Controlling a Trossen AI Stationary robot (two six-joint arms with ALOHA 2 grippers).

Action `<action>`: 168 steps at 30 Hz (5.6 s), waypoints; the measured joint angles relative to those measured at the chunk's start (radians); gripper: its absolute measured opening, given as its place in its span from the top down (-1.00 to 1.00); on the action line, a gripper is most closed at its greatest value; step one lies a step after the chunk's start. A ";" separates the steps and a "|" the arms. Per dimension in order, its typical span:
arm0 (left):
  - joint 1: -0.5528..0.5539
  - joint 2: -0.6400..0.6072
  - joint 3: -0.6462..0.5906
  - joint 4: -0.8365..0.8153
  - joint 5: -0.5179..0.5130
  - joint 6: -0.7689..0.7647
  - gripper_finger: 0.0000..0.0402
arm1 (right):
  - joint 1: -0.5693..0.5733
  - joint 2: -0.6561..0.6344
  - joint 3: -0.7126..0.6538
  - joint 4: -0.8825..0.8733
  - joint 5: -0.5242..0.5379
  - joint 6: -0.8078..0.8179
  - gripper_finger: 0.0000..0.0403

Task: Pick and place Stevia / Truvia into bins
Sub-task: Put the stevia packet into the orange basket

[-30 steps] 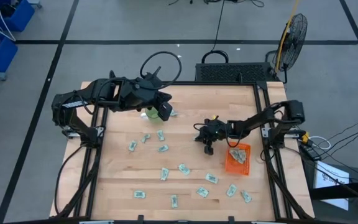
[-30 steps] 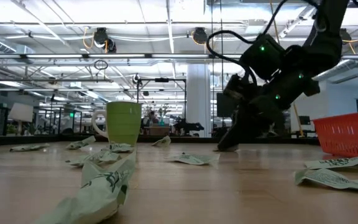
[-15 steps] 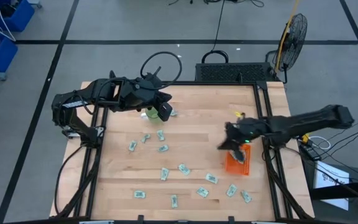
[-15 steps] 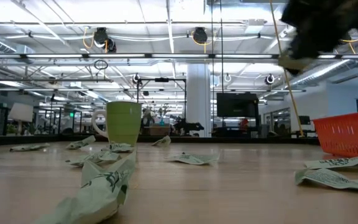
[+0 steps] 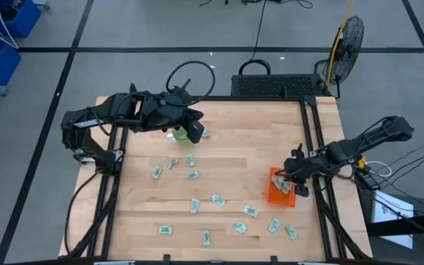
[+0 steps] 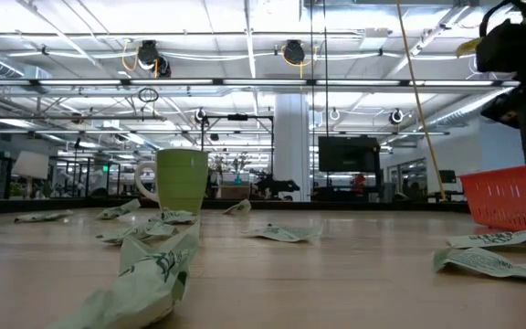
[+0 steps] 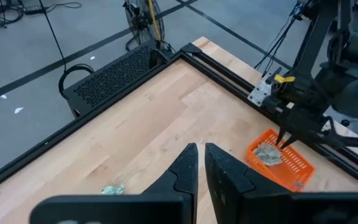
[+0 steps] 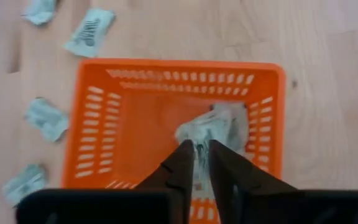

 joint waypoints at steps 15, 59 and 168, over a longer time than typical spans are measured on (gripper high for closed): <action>0.000 0.000 0.000 0.006 0.000 -0.048 0.81 | -0.061 0.074 0.022 0.396 0.166 -0.309 0.48; 0.011 0.000 0.000 0.266 0.002 0.101 0.81 | -0.728 1.359 0.569 1.196 -0.114 -0.728 0.38; -0.146 0.000 0.000 0.049 0.053 0.119 0.81 | 0.562 0.706 0.061 0.513 -0.140 1.207 0.49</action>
